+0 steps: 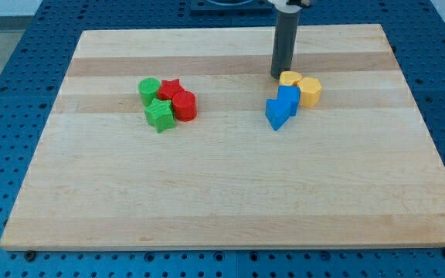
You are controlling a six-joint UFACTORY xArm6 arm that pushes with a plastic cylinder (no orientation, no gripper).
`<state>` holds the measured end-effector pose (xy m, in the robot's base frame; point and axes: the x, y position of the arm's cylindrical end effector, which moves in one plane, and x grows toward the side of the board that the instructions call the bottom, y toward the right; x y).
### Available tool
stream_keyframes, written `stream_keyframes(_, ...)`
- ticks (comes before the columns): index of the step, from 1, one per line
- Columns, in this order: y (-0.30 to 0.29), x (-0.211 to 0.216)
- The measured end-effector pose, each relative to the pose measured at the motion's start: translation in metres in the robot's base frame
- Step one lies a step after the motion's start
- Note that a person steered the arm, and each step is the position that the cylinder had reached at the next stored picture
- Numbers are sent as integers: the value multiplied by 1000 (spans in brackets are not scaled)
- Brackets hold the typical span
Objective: Move the green blocks towards the bottom center
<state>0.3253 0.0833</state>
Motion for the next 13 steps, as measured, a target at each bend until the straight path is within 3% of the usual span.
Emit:
stream_keyframes(2,-20,0)
stream_keyframes(6,-184,-4)
stream_keyframes(8,-226,-3)
stream_keyframes(13,-228,97)
